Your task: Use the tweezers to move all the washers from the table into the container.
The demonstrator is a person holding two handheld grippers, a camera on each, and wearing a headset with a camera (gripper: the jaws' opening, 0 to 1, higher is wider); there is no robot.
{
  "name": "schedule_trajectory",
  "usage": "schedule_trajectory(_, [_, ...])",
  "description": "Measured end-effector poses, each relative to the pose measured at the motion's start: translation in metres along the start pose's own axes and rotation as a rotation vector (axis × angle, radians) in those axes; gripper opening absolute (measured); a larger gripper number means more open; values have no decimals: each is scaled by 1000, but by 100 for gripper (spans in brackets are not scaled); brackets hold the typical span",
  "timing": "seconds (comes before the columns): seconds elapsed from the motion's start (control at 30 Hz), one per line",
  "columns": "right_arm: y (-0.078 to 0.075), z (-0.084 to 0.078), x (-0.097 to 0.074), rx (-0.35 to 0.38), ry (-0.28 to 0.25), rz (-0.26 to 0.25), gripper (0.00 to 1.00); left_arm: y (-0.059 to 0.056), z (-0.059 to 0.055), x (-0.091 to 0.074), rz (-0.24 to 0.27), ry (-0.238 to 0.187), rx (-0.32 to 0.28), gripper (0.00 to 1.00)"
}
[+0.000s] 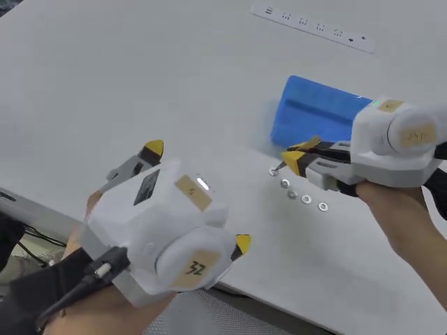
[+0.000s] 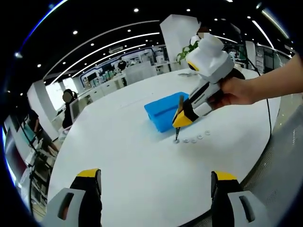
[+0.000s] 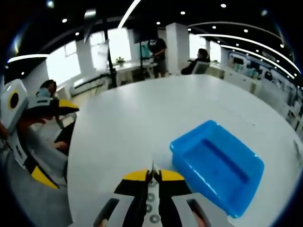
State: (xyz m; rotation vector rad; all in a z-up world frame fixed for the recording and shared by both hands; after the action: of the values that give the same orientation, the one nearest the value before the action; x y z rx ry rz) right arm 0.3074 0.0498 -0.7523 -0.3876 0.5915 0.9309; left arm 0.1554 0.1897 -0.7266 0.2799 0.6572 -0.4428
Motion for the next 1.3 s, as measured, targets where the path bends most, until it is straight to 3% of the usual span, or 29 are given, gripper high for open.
schedule_trajectory(0.13, [2, 0, 3, -37, 7, -13, 4, 0, -1, 0, 5, 8, 7, 99])
schedule_trajectory(0.33, [1, 0, 4, -19, -1, -22, 3, 0, -1, 1, 13, 20, 22, 99])
schedule_trajectory(0.6, [-2, -3, 4, 80, -21, -51, 2, 0, -1, 2, 18, 29, 36, 99])
schedule_trajectory(0.9, [-4, 6, -3, 151, -28, -35, 2, 5, -1, -1, 29, 7, -13, 99])
schedule_trajectory(1.0, [-7, 15, -11, 166, -55, -31, 2, 5, 0, -2, 21, 2, -4, 99])
schedule_trajectory(1.03, [-8, 18, -13, 174, -66, -31, 2, 6, 4, -5, 29, -43, -5, 99])
schedule_trajectory(1.2, [-21, 38, -26, 202, -139, -51, 2, 12, 7, -13, 44, -86, -43, 99])
schedule_trajectory(1.3, [-31, 46, -28, 209, -171, -86, 2, 19, 5, -14, 84, -79, -29, 99])
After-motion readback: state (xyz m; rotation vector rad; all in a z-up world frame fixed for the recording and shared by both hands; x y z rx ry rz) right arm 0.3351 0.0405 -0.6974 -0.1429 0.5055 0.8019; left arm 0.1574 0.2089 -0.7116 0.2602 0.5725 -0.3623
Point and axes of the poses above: the centre of the closed fingertips' face, and the gripper's own axes: x roughly forward along the fingers, y roughly to its left, z roughly out of its top, the point moved 9 cm from there along -x, roughly backward along the fingers, and after that the axes turned 12 degrees about -z, right-handed, at the moved point
